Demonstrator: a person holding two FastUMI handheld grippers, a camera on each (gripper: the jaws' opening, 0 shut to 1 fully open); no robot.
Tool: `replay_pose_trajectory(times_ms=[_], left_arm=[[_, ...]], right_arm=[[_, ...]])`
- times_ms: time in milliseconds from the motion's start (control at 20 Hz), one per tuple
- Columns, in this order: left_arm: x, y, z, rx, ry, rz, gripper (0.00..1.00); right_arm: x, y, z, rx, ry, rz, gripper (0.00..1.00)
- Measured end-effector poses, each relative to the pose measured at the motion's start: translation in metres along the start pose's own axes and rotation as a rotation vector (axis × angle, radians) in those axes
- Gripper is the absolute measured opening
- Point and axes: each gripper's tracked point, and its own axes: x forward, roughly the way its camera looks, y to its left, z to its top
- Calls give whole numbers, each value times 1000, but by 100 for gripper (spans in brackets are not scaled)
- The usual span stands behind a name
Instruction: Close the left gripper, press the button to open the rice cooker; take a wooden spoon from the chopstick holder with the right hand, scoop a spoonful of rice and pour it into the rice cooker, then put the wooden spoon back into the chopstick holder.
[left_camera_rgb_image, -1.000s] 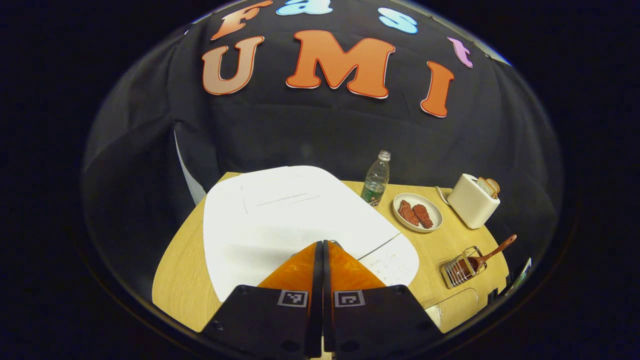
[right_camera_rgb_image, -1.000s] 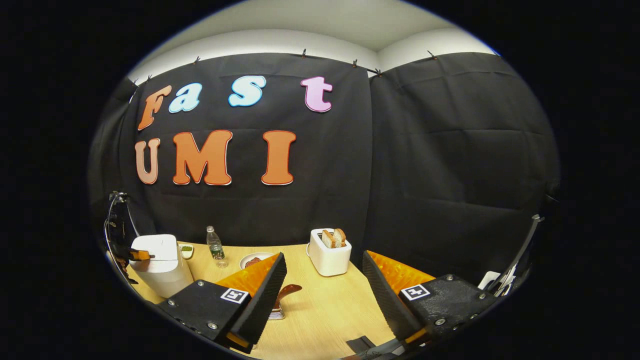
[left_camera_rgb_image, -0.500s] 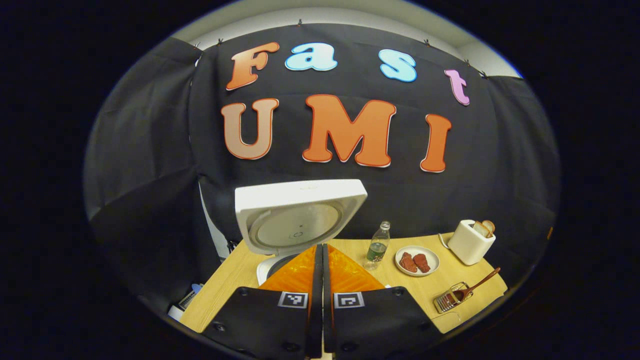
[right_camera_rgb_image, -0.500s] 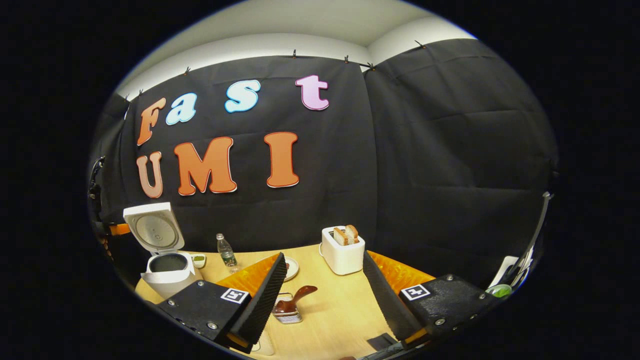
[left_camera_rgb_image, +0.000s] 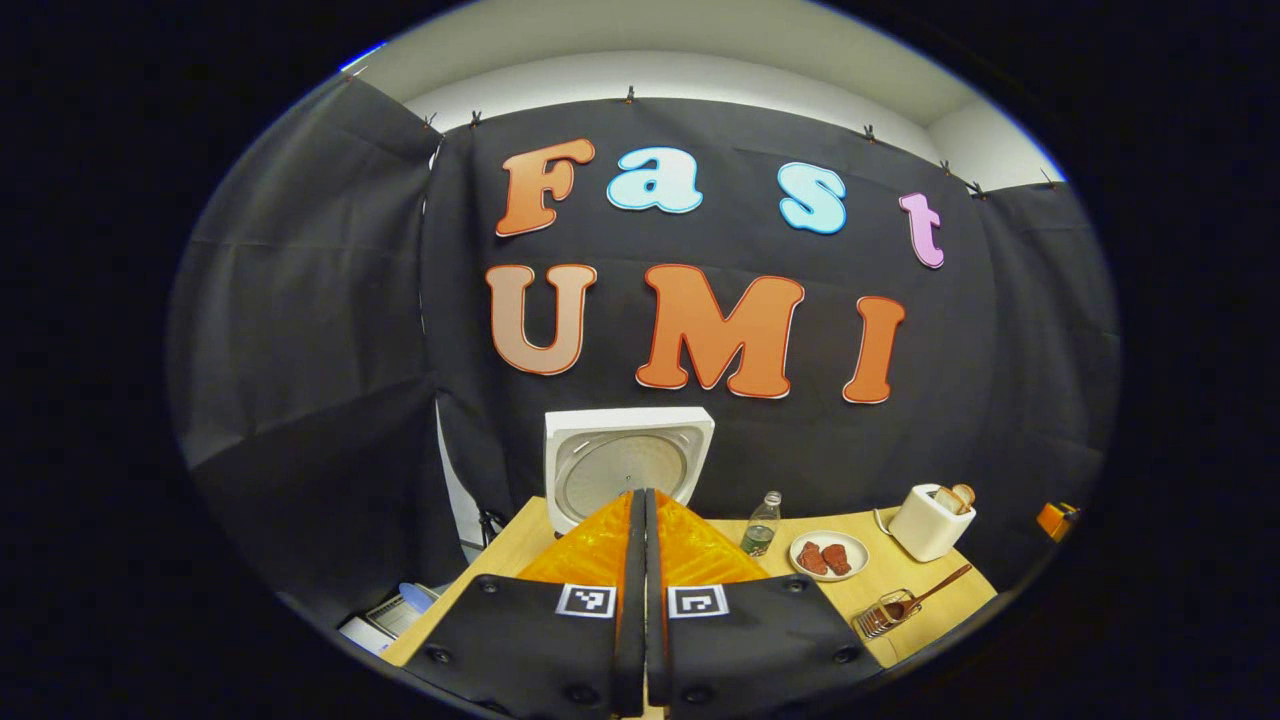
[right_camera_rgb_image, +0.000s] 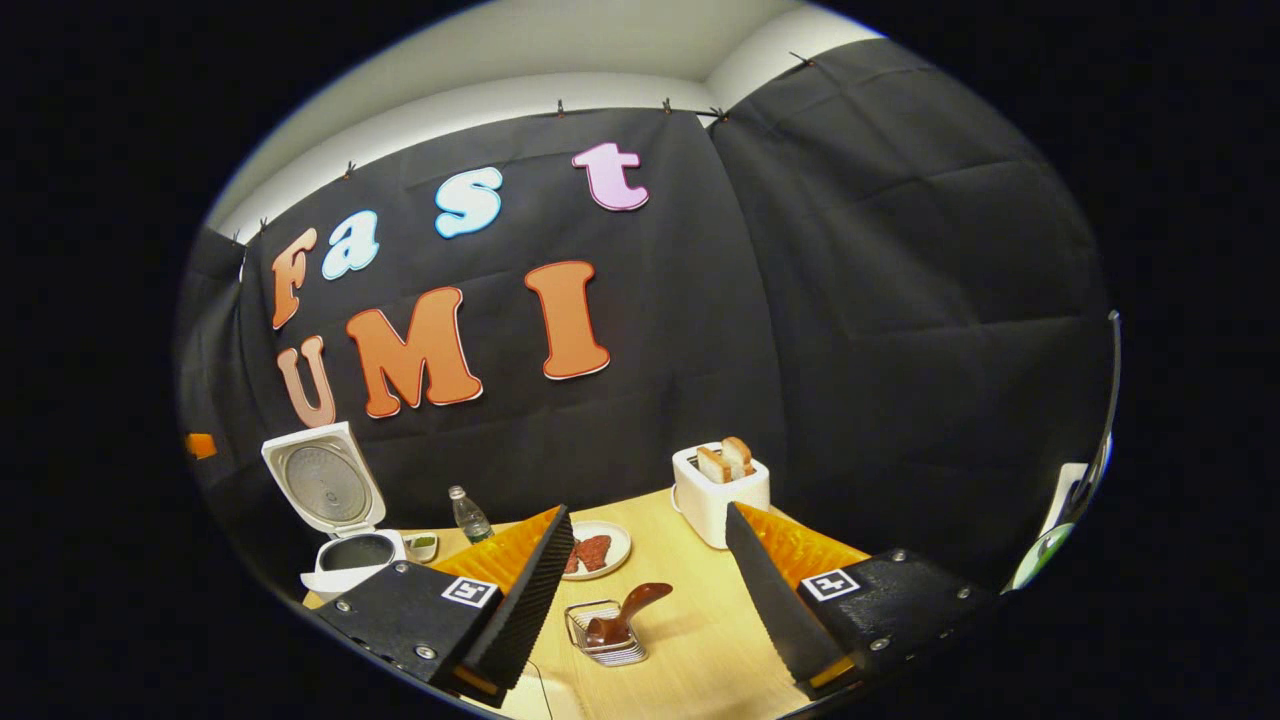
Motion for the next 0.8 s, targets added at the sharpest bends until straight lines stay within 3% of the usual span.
replay_pose_trajectory(times_ms=[200,300,350,450,550,650,800], left_arm=[[-25,14,8,-1,-18,50,5],[-36,22,7,1,-11,85,10],[-39,31,8,6,-19,112,23],[-44,41,7,12,-35,147,34],[-50,52,9,11,-57,188,34],[-55,55,9,0,-64,199,53],[-59,56,7,-22,-63,200,67]], right_arm=[[28,3,-36,99,83,33,94],[42,3,-55,161,120,48,95],[50,4,-63,198,137,49,95],[61,-1,-81,257,166,46,95],[74,-4,-97,295,191,38,95],[84,-6,-115,320,230,34,94],[91,-4,-134,330,270,33,94]])
